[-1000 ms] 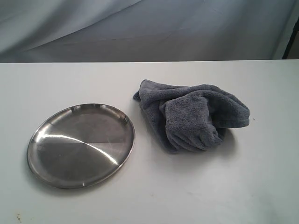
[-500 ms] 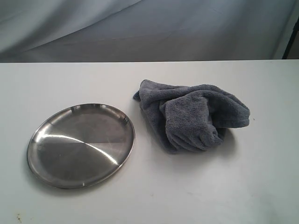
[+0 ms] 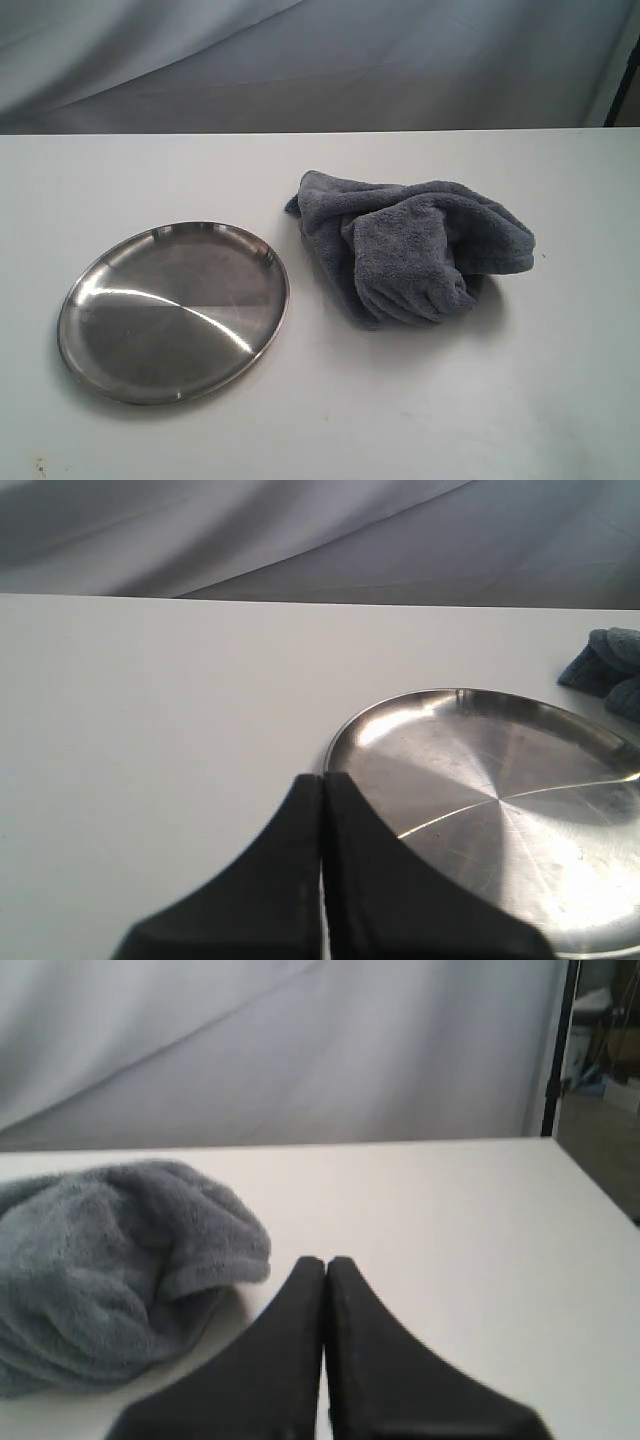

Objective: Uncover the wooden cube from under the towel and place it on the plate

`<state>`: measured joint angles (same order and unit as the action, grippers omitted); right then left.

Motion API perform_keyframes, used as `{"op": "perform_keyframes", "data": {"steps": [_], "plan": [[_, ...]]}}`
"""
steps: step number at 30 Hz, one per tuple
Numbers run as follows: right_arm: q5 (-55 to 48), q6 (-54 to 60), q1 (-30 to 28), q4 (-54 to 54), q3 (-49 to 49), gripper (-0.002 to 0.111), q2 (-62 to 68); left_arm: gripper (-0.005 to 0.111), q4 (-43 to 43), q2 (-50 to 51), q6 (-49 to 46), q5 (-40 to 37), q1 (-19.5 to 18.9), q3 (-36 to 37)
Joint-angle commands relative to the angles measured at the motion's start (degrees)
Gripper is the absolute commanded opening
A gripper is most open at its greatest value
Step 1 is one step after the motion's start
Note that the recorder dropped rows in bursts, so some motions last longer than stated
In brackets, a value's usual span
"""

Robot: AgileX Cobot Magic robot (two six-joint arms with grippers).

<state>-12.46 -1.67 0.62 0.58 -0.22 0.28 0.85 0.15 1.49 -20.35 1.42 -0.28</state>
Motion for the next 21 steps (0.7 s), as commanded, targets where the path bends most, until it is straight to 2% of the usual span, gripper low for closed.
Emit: {"op": "perform_keyframes", "data": {"steps": [1,12,21], "plan": [[10.78,-0.05,-0.01,-0.58,0.22,0.000,-0.28,0.000,0.01,-0.15,-0.05,0.58,-0.04,0.28],[25.67,-0.16,-0.01,-0.58,0.22,0.000,-0.28,0.000,0.01,-0.15,-0.05,0.58,-0.04,0.28],[28.16,-0.28,-0.01,0.05,0.22,0.000,-0.28,0.000,0.01,-0.15,-0.05,0.58,-0.04,0.28]]}}
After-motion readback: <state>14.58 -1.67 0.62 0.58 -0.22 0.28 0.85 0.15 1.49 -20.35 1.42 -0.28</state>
